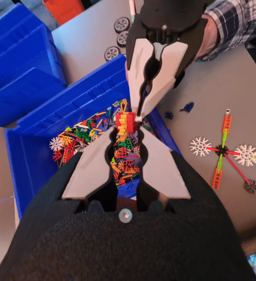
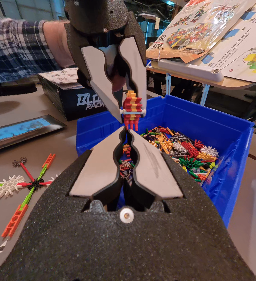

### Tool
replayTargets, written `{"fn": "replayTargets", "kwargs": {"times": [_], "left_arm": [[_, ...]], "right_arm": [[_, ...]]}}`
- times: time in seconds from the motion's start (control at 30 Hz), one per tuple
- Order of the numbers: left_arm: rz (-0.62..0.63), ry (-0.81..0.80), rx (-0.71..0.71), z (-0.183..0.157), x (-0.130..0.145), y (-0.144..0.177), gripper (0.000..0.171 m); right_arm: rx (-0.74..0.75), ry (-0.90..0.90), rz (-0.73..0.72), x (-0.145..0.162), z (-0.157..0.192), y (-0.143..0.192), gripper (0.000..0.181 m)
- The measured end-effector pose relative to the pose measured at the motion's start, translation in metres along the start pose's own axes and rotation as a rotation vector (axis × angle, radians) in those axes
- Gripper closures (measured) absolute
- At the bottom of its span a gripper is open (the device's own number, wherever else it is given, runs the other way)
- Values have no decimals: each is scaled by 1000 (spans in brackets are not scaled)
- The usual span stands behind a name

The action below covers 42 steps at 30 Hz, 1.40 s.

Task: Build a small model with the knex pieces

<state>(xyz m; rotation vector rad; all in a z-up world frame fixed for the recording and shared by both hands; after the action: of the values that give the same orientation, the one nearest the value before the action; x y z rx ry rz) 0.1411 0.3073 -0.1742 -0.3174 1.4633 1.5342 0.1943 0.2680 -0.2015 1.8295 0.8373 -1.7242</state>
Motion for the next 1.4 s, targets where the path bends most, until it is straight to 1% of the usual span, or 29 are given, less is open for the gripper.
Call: {"fn": "replayTargets", "kwargs": {"times": [0.1, 0.17, 0.33, 0.4, 0.43, 0.6, 0.77, 0.87, 0.97, 1.07, 1.13, 1.2, 1.27, 1.4], "left_arm": [[5, -4, 24, -2, -1, -2, 149], [-18, 5, 43, -3, -3, 0, 151], [-139, 70, 32, -3, -8, 4, 154], [-176, 96, 33, -2, -10, 6, 154], [-199, 110, 35, -2, -11, 7, 155], [-268, 176, 42, -2, -12, 5, 154], [-245, 186, 18, -1, -9, 3, 151], [-205, 157, -17, 3, -8, 6, 141], [-147, 160, -1, 3, -8, 3, 140], [-98, 176, 16, 5, -6, 2, 131], [-99, 184, 30, 6, -8, 4, 133], [-93, 185, 61, 4, -11, 5, 142], [-68, 171, 66, 4, -10, 5, 143], [-132, 192, 58, 7, -13, 7, 145]], "right_arm": [[-1, 29, 16, 1, 1, 1, 181], [-8, 35, 4, -1, 2, 1, 181], [1, 11, -48, -7, 0, 3, 181], [-11, 11, -58, -8, 3, 3, 172], [-15, 3, -71, -10, 3, 3, 171], [3, -19, -90, -11, -2, 6, 181], [10, -13, -59, -8, -3, 5, 181], [11, 3, -49, -8, -3, 5, 181], [14, 14, -33, -6, -3, 4, 181], [17, 28, -30, -7, -2, 5, 181], [21, 49, -20, -6, -2, 5, 181], [19, 64, -17, -6, -1, 4, 181], [20, 79, -9, -6, 0, 4, 181], [28, 39, -55, -12, -2, 7, 181]]}}
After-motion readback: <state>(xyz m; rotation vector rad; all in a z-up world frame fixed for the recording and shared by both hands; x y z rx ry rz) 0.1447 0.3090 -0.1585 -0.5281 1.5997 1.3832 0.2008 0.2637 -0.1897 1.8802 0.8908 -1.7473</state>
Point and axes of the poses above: each gripper's, where its closed fingertips meet, y back along the fingers, x out of its underside, z = x × y across the jaws, the point moved 4 cm from there along y, back along the fingers, and after that the axes turned 8 degrees about -z, right-handed, at the moved point
